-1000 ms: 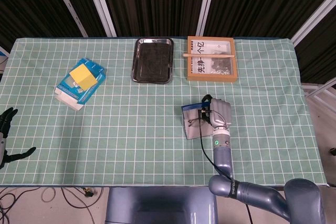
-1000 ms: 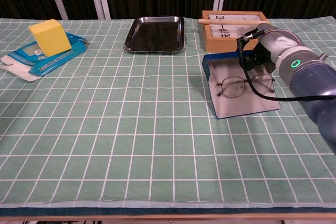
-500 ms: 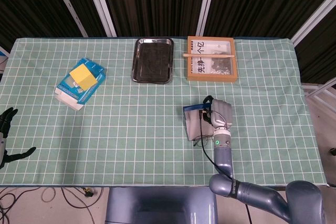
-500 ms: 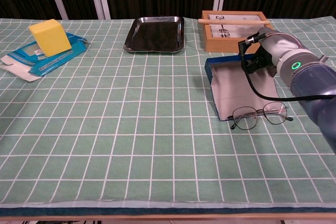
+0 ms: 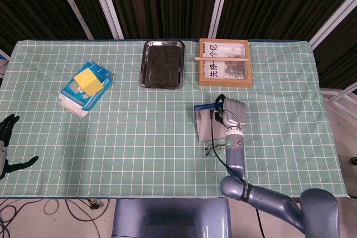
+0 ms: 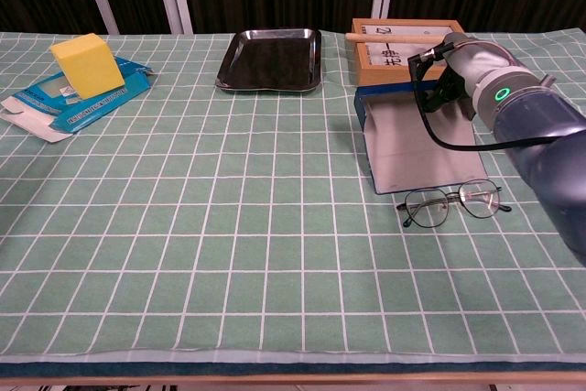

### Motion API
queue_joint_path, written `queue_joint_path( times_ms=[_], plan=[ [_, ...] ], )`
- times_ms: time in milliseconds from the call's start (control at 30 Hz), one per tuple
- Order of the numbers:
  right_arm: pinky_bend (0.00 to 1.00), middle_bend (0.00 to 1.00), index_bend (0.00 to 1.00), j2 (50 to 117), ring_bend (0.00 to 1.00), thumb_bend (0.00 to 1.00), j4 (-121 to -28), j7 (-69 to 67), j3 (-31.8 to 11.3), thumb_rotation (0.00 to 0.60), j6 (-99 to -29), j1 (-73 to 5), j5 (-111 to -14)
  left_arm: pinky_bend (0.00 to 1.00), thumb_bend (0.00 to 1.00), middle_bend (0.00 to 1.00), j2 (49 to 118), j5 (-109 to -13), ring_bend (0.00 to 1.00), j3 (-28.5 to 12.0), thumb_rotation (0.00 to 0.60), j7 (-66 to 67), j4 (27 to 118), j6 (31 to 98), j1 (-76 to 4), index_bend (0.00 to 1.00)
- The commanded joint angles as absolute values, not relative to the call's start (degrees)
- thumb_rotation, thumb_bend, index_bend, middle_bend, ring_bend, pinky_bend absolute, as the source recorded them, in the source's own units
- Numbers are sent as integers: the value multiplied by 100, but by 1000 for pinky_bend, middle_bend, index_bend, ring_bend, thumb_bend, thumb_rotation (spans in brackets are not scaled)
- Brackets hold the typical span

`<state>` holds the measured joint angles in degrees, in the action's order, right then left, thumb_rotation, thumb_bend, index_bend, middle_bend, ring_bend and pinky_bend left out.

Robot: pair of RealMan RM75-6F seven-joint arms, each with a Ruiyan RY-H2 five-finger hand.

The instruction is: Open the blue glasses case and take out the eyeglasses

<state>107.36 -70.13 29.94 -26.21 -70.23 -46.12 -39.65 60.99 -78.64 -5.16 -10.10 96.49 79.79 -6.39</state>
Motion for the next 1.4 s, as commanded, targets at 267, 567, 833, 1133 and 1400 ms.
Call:
queue_joint_path(
  times_ms=[267, 567, 833, 1133, 1400],
  plan=[
    [1000, 905, 580, 10911, 961, 573, -6257, 3124, -2848, 600, -6615, -4955, -3834, 0, 14, 0, 6106, -7832, 0, -518, 600, -1009, 9654, 7924, -661, 0],
    [995, 897, 451, 11070, 954, 530, -5770, 3238, -3069, 600, -6390, -5259, -3681, 0, 14, 0, 6120, -7804, 0, -524, 600, -978, 9666, 7909, -668, 0],
    [968, 871, 0, 11031, 930, 414, -5826, 3694, -3273, 600, -6391, -5438, -3320, 0, 14, 0, 6121, -7828, 0, -510, 600, -971, 9689, 7909, -669, 0],
    [814, 718, 0, 10540, 809, 380, -6903, 3835, -3178, 600, -6729, -5100, -3302, 0, 15, 0, 6109, -7920, 0, -479, 600, -964, 9697, 7976, -644, 0],
    [428, 330, 0, 9383, 366, 282, -8696, 3788, -2365, 600, -7144, -4251, -4178, 0, 14, 0, 6124, -7933, 0, -468, 600, -824, 9578, 8003, -642, 0]
  ],
)
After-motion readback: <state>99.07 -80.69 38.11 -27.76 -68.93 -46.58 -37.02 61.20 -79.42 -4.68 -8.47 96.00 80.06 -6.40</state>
